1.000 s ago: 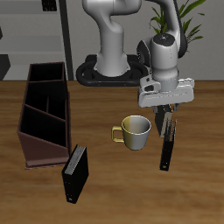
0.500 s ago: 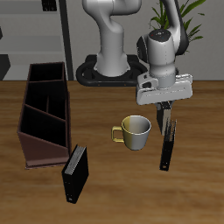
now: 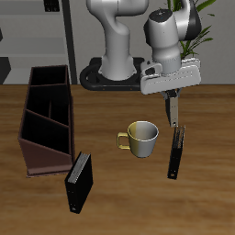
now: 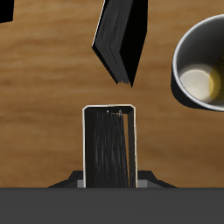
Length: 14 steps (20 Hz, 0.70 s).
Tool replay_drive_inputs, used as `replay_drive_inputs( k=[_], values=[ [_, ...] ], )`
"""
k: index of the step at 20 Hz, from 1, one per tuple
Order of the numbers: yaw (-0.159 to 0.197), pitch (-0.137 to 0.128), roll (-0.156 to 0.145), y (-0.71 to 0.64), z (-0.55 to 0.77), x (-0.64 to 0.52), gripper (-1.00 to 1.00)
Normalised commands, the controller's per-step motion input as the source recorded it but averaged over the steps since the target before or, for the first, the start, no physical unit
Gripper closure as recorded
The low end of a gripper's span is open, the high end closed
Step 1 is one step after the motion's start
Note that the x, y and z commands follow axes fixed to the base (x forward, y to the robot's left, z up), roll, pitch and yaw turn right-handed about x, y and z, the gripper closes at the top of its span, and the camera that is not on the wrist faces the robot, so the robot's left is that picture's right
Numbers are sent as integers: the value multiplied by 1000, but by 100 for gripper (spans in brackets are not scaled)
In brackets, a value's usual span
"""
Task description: Place the yellow book into the right desk caddy's back compartment
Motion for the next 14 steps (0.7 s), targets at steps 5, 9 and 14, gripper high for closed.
replay_drive_inputs(
  k=[5, 9, 14],
  values=[
    [29, -1, 38, -527, 528, -104, 100],
    [81, -3, 47, -545, 375, -85, 100],
    [79, -46, -37, -606, 451, -107, 100]
  ],
)
